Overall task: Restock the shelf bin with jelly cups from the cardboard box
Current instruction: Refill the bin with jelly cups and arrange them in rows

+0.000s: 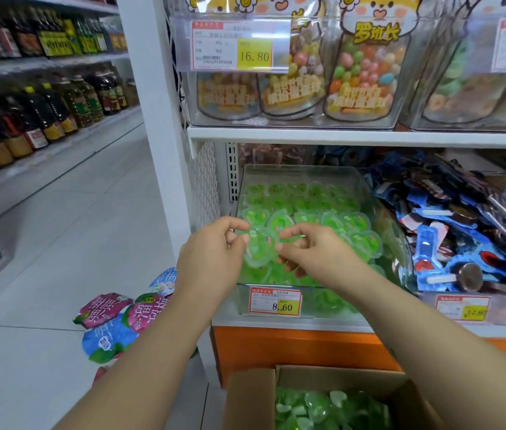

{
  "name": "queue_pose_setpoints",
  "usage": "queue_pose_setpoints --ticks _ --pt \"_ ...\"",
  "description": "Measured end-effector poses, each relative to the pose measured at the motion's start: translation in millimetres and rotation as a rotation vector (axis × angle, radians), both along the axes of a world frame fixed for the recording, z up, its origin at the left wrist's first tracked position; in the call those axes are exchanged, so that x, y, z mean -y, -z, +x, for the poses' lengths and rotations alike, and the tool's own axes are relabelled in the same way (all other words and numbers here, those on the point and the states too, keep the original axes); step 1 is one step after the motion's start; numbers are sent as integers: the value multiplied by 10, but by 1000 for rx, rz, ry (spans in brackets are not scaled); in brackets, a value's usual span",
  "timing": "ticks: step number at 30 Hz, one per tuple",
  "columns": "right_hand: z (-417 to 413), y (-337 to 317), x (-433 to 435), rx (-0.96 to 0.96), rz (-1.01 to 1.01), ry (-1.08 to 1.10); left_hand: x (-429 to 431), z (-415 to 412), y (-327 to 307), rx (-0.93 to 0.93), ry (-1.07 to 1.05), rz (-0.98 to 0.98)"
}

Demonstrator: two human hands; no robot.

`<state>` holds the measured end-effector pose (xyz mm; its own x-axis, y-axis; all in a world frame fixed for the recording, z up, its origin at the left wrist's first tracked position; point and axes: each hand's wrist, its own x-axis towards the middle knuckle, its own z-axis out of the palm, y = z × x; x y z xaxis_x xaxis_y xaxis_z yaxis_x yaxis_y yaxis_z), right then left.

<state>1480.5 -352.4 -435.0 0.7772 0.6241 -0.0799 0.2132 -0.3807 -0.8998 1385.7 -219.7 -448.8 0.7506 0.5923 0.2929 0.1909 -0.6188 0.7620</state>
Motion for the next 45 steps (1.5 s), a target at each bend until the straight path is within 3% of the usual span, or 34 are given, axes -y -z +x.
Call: queue_pose_setpoints --ticks 4,7,13,25,30,34,38,42,45 --pt "-28 52 -47 -257 184 41 43 -33 -28 -29 10 88" --pt "-4 58 -95 -270 137 46 3 -84 -73 -10 -66 420" --pt "-22 121 -173 -35 -95 10 -137 -90 24 -24 -58 732" --pt "-13 302 -243 284 -239 -1 -123 -52 138 -71 137 856" --pt "-50 121 -7 368 -210 3 -133 -52 170 -105 127 876" --pt "-220 2 460 400 8 18 47 -106 82 110 111 892" --pt "-361 378 882 359 149 108 588 -131 332 265 272 829" --pt "-469 1192 1346 400 32 304 1055 -185 1155 74 390 655" --pt "-548 1779 1738 245 -167 355 1298 -242 1659 -238 336 350"
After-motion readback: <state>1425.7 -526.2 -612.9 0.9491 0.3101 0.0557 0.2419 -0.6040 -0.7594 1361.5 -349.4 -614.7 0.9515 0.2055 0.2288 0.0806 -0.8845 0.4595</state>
